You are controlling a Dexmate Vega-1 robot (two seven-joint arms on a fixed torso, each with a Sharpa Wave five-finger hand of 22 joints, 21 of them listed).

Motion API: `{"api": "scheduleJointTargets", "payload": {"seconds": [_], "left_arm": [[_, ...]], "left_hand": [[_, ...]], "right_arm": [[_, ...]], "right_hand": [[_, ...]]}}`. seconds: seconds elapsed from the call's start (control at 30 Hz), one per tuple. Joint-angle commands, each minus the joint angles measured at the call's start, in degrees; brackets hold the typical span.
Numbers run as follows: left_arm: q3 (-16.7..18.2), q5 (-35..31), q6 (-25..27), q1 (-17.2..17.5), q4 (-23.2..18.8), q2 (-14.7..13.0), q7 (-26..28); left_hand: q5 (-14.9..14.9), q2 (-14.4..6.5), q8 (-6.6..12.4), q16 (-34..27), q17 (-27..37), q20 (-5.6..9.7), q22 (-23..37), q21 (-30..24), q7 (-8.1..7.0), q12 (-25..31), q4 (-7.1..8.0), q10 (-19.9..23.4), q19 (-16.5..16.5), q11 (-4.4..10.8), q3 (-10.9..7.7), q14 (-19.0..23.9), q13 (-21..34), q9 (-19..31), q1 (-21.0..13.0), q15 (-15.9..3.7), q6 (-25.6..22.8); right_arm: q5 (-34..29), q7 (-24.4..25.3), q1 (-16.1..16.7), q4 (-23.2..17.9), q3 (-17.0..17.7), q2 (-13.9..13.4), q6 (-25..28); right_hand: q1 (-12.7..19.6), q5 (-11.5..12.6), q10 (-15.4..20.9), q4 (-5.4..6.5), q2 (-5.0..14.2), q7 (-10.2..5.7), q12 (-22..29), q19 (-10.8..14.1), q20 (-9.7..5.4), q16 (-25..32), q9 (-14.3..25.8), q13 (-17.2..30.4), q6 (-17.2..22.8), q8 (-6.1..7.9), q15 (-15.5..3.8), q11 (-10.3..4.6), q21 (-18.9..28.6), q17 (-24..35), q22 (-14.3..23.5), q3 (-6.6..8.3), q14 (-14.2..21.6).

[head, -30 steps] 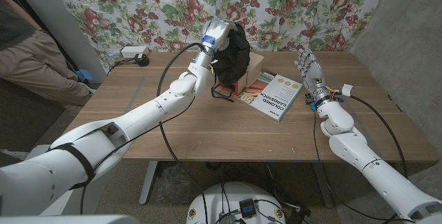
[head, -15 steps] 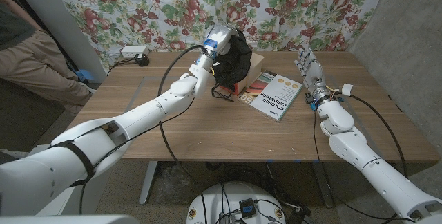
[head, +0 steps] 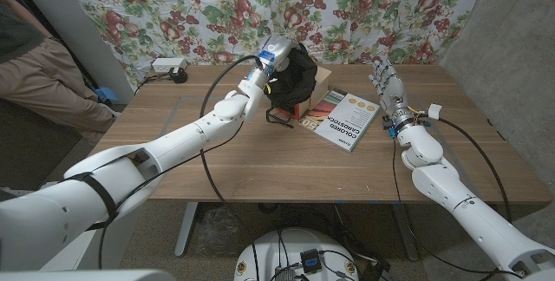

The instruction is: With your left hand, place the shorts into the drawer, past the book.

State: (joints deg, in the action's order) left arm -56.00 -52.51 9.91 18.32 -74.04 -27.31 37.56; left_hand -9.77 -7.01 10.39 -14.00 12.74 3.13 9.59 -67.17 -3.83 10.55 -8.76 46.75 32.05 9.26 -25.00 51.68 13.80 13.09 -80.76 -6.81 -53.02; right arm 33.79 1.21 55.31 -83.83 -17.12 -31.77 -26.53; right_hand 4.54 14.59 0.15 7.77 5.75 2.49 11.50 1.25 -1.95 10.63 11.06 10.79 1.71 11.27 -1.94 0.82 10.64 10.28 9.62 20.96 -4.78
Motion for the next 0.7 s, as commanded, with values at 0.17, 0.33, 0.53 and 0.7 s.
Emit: {"api": "scheduleJointTargets", "payload": {"seconds": [0.17, 0.33, 0.53, 0.7], "left_arm": [[-1.78, -2.27, -0.74, -1.15, -1.59, -1.40, -6.31], [-1.73, -4.43, 1.39, -0.24, -3.24, -1.83, -6.28], [-1.60, -5.92, 3.26, 0.31, -4.59, -2.13, -7.42], [-1.05, -5.65, 2.54, 0.83, -4.60, -2.28, -5.86]], "left_hand": [[-0.24, 1.07, -0.46, 2.52, 0.67, 4.82, -0.10, 4.19, -2.40, -0.21, 1.22, -13.25, -7.36, -2.21, -0.88, -13.38, -1.17, -1.28, 7.40, -5.00, 19.19], [-0.24, 2.18, -0.89, 2.79, 1.24, 0.12, -0.34, 9.93, -4.62, 0.01, 3.05, -22.91, -11.60, -3.71, 1.86, -25.92, -1.82, -2.26, 15.13, -0.57, 34.63], [-0.30, 2.56, -0.72, 3.22, 0.51, -3.21, -0.25, 14.91, -6.05, -0.33, 3.85, -31.40, -15.30, -4.65, 4.90, -33.77, -2.35, -2.66, 20.32, 3.59, 45.05], [-0.32, 1.76, -0.86, 3.54, -0.65, -7.95, -0.14, 19.24, -6.38, -0.24, 3.99, -37.03, -20.71, -5.86, 6.87, -39.48, -2.63, -2.83, 22.70, 6.21, 51.77]], "right_arm": [[-0.16, -0.11, 0.11, -0.24, 0.08, -0.15, -0.46], [-0.18, 0.08, 0.54, -0.87, 0.27, -0.28, -0.64], [-0.02, 0.14, 0.77, -1.14, 0.32, -0.28, -0.54], [-0.20, 0.21, 0.90, -1.13, 0.36, -0.27, -0.79]], "right_hand": [[-0.53, -0.03, -0.42, 0.37, 1.93, 0.46, -0.16, -0.24, -3.99, 0.34, 0.08, 0.30, -0.52, -0.06, -0.23, 0.76, 0.32, 0.29, 0.11, 0.32, -0.11], [-0.49, -0.06, -0.94, 0.33, 1.93, 0.36, -0.37, -0.25, -3.91, 0.28, 0.05, 0.28, -0.81, -0.17, -0.15, 0.42, 0.32, 0.29, 0.12, 0.36, -0.23], [-0.45, -0.08, -1.06, 0.29, 1.93, 0.47, -0.42, -0.27, -3.86, 0.24, 0.03, 0.26, -1.13, -0.27, -0.06, 0.73, 0.32, 0.28, 0.12, 0.41, -0.31], [-0.42, -0.10, -1.08, 0.26, 1.95, 0.55, -0.42, -0.30, -3.88, 0.19, 0.01, 0.25, -1.14, -0.26, 0.06, 0.96, 0.31, 0.27, 0.12, 0.45, -0.40]]}}
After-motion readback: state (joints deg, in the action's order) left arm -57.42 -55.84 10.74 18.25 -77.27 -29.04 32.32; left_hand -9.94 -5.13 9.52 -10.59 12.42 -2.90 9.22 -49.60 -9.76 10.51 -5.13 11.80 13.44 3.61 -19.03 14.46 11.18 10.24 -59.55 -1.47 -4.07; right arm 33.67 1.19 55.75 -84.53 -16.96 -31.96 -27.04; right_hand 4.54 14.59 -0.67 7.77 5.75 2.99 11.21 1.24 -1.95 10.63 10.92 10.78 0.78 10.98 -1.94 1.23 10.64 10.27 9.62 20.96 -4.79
